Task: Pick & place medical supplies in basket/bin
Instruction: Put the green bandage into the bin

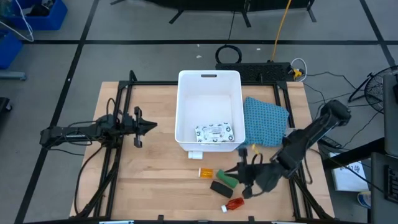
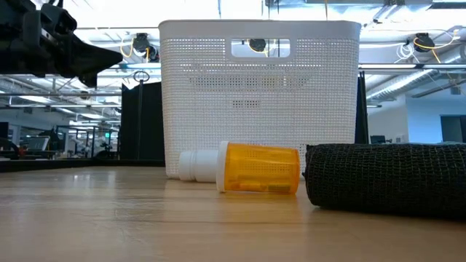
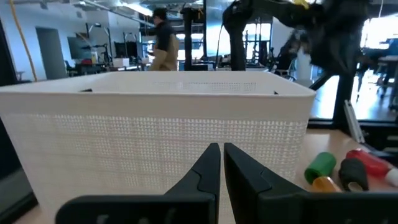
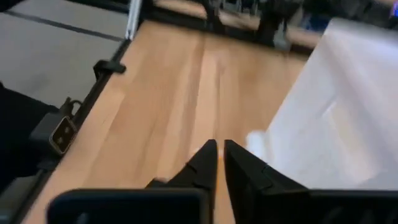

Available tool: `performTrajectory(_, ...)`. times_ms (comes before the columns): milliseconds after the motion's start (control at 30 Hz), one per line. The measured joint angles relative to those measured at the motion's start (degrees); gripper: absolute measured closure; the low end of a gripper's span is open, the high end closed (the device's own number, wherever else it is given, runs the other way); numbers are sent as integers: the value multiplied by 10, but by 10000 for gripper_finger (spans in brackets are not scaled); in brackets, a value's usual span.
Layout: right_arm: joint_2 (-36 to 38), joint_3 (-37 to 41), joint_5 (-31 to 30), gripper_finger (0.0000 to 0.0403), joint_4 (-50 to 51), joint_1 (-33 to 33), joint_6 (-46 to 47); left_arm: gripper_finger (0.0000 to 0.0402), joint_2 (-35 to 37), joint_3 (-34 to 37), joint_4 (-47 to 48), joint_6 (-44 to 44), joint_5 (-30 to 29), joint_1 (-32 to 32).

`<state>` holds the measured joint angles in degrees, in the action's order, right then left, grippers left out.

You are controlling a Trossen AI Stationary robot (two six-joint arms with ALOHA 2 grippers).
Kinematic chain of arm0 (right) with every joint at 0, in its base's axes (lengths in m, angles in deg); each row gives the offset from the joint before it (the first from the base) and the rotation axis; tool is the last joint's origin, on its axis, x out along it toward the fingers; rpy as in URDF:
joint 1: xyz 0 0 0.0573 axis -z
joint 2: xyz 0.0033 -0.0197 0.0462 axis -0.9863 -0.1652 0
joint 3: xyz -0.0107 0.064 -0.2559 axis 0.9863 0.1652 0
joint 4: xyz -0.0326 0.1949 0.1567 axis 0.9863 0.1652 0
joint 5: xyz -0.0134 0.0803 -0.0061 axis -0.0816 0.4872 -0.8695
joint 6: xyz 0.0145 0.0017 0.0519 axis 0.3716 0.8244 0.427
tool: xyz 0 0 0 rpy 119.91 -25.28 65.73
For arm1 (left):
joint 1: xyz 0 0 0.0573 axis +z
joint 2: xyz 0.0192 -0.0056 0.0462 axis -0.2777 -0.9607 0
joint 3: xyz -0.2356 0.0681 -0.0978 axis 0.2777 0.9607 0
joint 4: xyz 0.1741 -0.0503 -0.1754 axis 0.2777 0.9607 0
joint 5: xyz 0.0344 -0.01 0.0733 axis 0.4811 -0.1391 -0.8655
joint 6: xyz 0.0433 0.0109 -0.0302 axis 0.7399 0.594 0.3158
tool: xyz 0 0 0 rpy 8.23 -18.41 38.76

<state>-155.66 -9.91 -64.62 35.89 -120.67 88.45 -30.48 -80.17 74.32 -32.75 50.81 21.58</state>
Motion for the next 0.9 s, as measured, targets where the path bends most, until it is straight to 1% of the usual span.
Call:
performTrajectory(67,-19,0,1,354,13,-5,69,376,0,0,-1,-9,0,0)
performTrajectory(133,-36,0,10,321,27,-6,133,376,0,0,0,-20,0,0)
performTrajectory(300,-65,1,21,218,97,-6,263,376,0,0,0,-44,0,0)
performTrajectory(367,-71,1,48,181,124,-3,299,376,0,0,0,-45,0,0)
performTrajectory(433,-75,2,77,154,138,2,340,376,0,0,0,-45,0,0)
performTrajectory(500,-75,7,91,138,134,6,367,376,0,0,0,-42,0,0)
performTrajectory(567,-74,15,92,129,121,8,379,376,0,0,0,-34,0,0)
performTrajectory(733,-75,40,124,124,83,17,413,376,0,0,0,-34,0,0)
performTrajectory(900,-93,56,137,124,70,30,452,376,0,0,4,-35,1,0)
